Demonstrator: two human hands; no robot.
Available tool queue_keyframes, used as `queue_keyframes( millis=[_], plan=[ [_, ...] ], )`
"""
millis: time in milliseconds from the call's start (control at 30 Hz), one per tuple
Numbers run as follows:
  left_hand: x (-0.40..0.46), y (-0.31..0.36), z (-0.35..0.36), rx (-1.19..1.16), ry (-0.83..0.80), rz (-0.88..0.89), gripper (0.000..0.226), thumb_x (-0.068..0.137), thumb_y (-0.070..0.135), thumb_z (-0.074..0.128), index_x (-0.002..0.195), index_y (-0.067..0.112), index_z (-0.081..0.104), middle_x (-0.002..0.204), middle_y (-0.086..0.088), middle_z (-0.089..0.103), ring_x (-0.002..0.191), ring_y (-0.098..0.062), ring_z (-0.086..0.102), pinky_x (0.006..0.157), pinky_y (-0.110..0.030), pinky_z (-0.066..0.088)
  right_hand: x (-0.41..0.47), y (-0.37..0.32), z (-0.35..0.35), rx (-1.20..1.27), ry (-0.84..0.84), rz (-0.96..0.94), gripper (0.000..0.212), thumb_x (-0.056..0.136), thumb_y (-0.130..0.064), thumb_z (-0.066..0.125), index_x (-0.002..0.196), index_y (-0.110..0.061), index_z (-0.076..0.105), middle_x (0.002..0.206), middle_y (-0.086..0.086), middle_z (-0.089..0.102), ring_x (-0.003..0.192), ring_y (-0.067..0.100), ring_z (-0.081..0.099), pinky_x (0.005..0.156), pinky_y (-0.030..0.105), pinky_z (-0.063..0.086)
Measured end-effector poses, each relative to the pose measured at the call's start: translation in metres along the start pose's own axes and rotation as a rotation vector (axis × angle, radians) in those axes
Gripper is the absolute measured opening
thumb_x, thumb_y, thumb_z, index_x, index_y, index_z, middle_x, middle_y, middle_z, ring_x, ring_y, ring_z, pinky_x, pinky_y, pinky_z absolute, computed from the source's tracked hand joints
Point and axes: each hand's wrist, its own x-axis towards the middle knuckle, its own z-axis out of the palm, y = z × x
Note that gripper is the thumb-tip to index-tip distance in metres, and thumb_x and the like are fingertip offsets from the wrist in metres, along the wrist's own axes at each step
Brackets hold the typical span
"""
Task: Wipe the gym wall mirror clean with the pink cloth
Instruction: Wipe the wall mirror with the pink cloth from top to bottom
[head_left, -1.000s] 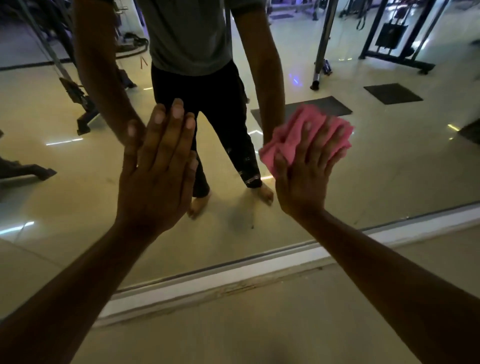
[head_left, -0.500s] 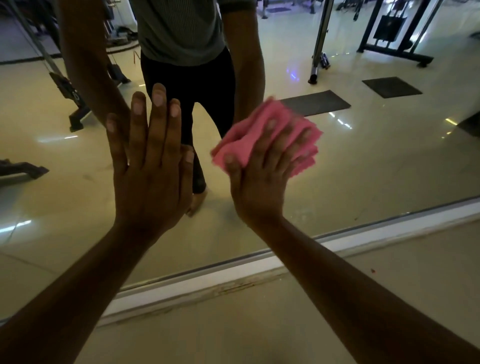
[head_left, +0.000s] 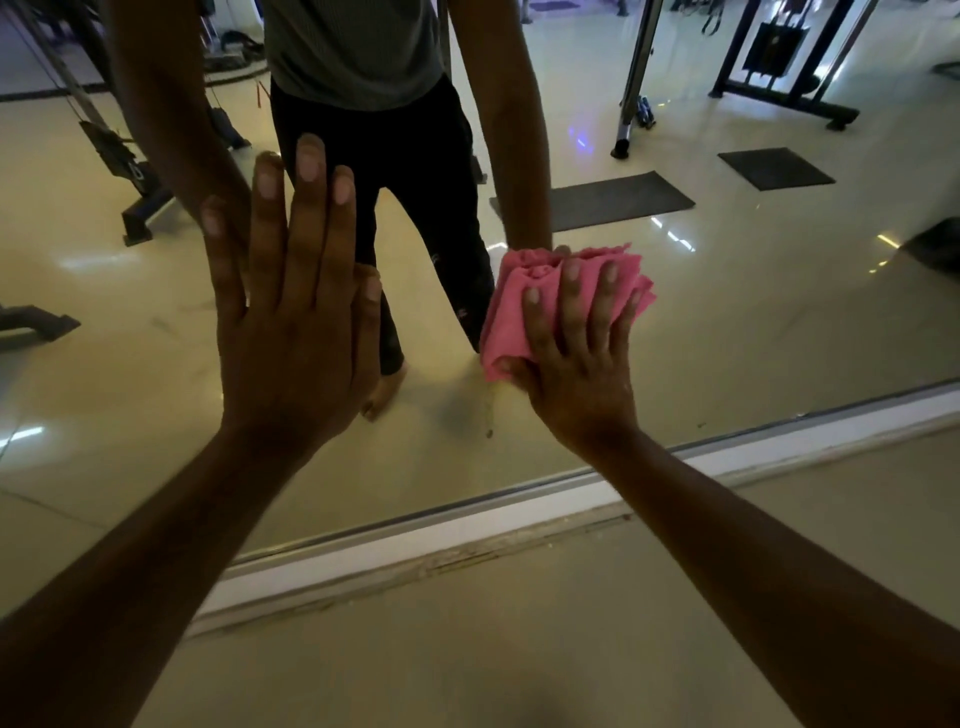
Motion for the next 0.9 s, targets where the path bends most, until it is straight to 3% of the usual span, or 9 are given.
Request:
queue_keyframes(
  millis=[67,167,267,367,433,533,733,800,900],
  plan=[
    [-0.001,0.003,-0.001,-0.013,0.001,-0.015,0.068,0.116,0.032,0.045,0.172,0.007,0.015,0.177,-0.021,0.019,0.165,-0.043,0.019,0.134,-0.062,0.012,0.009,0.006,-0.01,-0.002,0.023,0.054,0.089,0.111,-0.06,0.053,0.171,-0.013,0.007,0.176,0.03,0.015,0.159,0.062,0.019,0.122,0.084,0.018],
    [-0.001,0.002,0.0,0.01,-0.002,-0.005,0.068,0.117,0.032,0.044,0.172,0.007,0.015,0.178,-0.022,0.018,0.165,-0.043,0.018,0.134,-0.063,0.012,0.055,-0.024,-0.02,0.15,0.149,0.415,0.09,0.109,-0.057,0.05,0.167,-0.003,0.008,0.174,0.039,0.013,0.161,0.063,0.011,0.127,0.079,0.011],
    [0.0,0.0,-0.002,-0.003,-0.002,0.009,0.067,0.117,0.032,0.043,0.172,0.006,0.016,0.177,-0.022,0.019,0.165,-0.043,0.019,0.134,-0.062,0.012,0.047,-0.03,-0.018,0.15,0.098,0.167,0.091,0.11,-0.068,0.044,0.169,-0.01,0.006,0.175,0.035,0.013,0.158,0.067,0.013,0.123,0.084,0.014],
    [0.0,0.001,-0.004,0.014,0.026,0.009,0.067,0.116,0.032,0.045,0.173,0.008,0.018,0.178,-0.019,0.019,0.166,-0.037,0.013,0.135,-0.058,0.007,0.021,-0.002,-0.017,0.012,-0.016,-0.127,0.095,0.108,-0.066,0.058,0.172,-0.022,0.004,0.175,0.022,0.014,0.16,0.062,0.019,0.122,0.084,0.017],
    [0.0,0.001,-0.005,0.01,0.029,0.012,0.066,0.117,0.031,0.045,0.173,0.009,0.018,0.178,-0.017,0.018,0.166,-0.034,0.008,0.135,-0.055,0.002,0.042,-0.012,-0.03,0.035,0.017,-0.054,0.091,0.106,-0.061,0.065,0.169,-0.018,0.016,0.177,0.026,0.014,0.161,0.062,0.016,0.125,0.082,0.012],
    [0.0,0.001,-0.001,0.023,0.027,0.014,0.066,0.117,0.032,0.044,0.173,0.009,0.018,0.179,-0.017,0.016,0.165,-0.032,0.005,0.135,-0.053,-0.001,0.099,-0.049,-0.043,0.09,0.161,0.278,0.096,0.103,-0.065,0.06,0.166,-0.01,0.014,0.175,0.037,0.017,0.161,0.064,0.01,0.129,0.078,0.0],
    [-0.001,-0.002,-0.008,-0.032,-0.008,0.018,0.065,0.117,0.031,0.043,0.173,0.009,0.018,0.18,-0.014,0.013,0.167,-0.033,0.008,0.135,-0.056,0.007,0.044,-0.028,-0.031,0.014,-0.006,-0.141,0.096,0.107,-0.069,0.055,0.174,-0.026,0.002,0.177,0.022,0.014,0.161,0.061,0.018,0.124,0.084,0.012],
    [-0.002,-0.004,-0.009,-0.043,-0.001,0.029,0.064,0.117,0.029,0.043,0.173,0.009,0.018,0.18,-0.013,0.012,0.167,-0.033,0.009,0.135,-0.057,0.009,0.062,-0.036,-0.038,0.024,0.036,-0.003,0.094,0.105,-0.065,0.061,0.171,-0.018,0.014,0.178,0.028,0.017,0.162,0.06,0.015,0.124,0.082,0.012],
    [-0.002,-0.005,-0.005,-0.029,0.011,0.036,0.063,0.117,0.028,0.043,0.173,0.009,0.019,0.18,-0.012,0.01,0.167,-0.032,0.008,0.135,-0.056,0.009,0.108,-0.068,-0.043,0.127,0.197,0.387,0.095,0.104,-0.065,0.057,0.167,-0.009,0.013,0.175,0.036,0.016,0.162,0.062,0.009,0.128,0.079,0.006]
  ],
)
